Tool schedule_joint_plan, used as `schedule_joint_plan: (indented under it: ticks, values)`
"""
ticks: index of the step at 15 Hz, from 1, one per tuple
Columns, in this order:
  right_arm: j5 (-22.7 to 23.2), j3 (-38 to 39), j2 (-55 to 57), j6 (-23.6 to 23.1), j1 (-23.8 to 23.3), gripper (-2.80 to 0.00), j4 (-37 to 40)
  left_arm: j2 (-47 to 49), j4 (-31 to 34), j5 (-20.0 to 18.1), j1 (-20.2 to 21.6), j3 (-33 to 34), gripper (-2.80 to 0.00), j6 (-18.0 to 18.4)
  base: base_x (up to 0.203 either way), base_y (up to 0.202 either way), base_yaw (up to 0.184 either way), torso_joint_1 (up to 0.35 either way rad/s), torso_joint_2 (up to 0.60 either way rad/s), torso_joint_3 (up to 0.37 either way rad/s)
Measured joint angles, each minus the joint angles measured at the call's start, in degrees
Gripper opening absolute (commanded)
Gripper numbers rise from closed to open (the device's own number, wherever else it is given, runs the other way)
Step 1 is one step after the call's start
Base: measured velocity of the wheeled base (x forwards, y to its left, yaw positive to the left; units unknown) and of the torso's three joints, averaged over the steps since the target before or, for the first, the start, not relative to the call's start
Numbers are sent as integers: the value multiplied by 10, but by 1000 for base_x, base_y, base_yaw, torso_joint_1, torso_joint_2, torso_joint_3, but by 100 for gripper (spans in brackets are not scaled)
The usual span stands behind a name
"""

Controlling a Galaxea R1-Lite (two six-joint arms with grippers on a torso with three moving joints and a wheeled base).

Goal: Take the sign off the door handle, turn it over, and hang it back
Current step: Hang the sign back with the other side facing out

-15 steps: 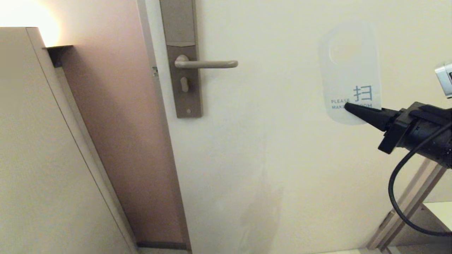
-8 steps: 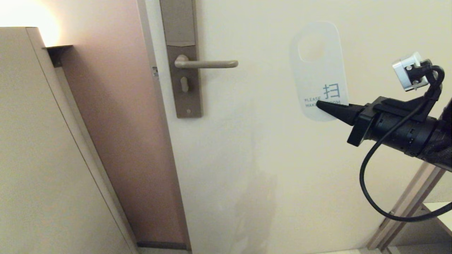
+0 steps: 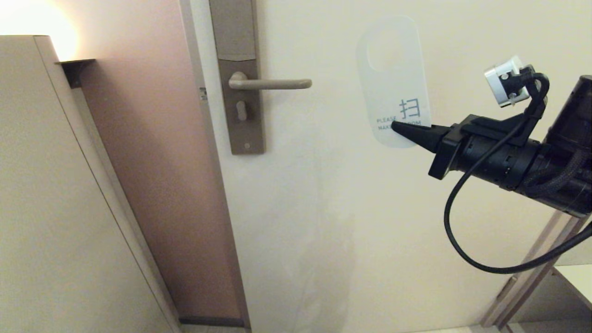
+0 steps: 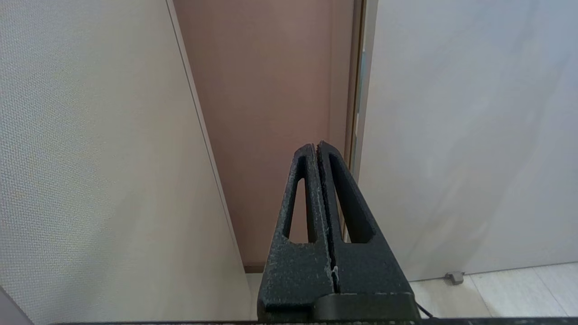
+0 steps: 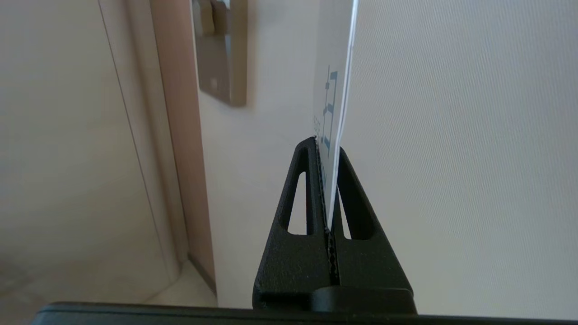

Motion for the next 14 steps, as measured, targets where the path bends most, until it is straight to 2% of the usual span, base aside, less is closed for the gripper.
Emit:
schedule_joint_plan:
  ticks: [6, 14]
  values:
    - [-2, -19, 40, -1, 26, -280, -29, 0, 0, 0, 0, 0, -280, 0, 0, 0, 0, 0, 0, 0]
    - [-5, -49, 89, -1, 31, -280, -80, 0, 0, 0, 0, 0, -280, 0, 0, 0, 0, 0, 0, 0]
